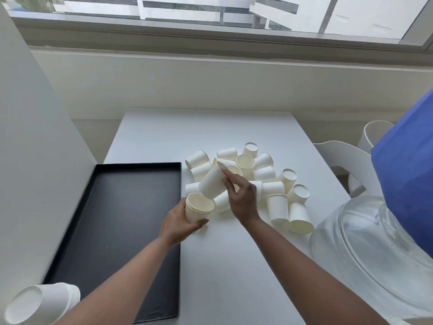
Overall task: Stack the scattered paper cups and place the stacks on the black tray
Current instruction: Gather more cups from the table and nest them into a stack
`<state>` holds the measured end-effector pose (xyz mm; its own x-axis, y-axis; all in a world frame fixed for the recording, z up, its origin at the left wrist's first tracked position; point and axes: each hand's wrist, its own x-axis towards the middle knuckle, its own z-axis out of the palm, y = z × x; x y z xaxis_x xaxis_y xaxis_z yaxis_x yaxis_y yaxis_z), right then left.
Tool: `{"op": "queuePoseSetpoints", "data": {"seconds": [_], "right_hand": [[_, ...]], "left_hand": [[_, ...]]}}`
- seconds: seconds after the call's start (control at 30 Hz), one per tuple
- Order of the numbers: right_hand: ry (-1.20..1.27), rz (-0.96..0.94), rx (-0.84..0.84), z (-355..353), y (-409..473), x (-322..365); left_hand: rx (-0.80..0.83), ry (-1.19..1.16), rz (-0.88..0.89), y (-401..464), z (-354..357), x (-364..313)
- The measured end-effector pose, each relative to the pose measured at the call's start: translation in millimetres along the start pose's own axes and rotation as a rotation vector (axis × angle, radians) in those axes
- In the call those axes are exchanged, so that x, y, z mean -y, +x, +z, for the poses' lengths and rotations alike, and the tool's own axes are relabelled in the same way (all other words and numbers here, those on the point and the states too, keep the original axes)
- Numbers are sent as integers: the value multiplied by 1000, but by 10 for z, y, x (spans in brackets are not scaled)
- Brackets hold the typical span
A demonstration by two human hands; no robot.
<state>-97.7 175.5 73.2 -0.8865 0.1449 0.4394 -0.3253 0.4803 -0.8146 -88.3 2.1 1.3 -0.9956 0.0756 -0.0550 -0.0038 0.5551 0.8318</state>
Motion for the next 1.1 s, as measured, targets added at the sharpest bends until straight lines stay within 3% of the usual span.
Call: {"op": "queuePoseSetpoints", "data": {"seconds": [0.17, 0.5, 0.63, 0.73, 0.8, 0.87, 0.97, 1.1], "right_hand": [[-76, -178, 198, 158, -88, 10], [-148, -160, 533, 313, -267, -37], [-150, -141, 569, 357, -270, -66], [-54, 49, 300, 387, -229, -97], [-51, 311, 60, 415, -183, -174], [-56, 606, -75, 424, -145, -276], [-129, 865, 48, 451, -136, -415], [-80, 961, 312, 550, -214, -425]], "left_hand": [[-22, -47, 26, 5, -14, -15], [-54, -78, 7, 41, -37, 22], [-73, -98, -15, 56, -46, 74], [-119, -107, -51, 83, -55, 95], [-153, -105, -84, 107, -92, 134], [-191, -119, -130, 121, -151, 195], [-237, -140, -189, 132, -220, 273], [-257, -142, -222, 133, -244, 335]]}}
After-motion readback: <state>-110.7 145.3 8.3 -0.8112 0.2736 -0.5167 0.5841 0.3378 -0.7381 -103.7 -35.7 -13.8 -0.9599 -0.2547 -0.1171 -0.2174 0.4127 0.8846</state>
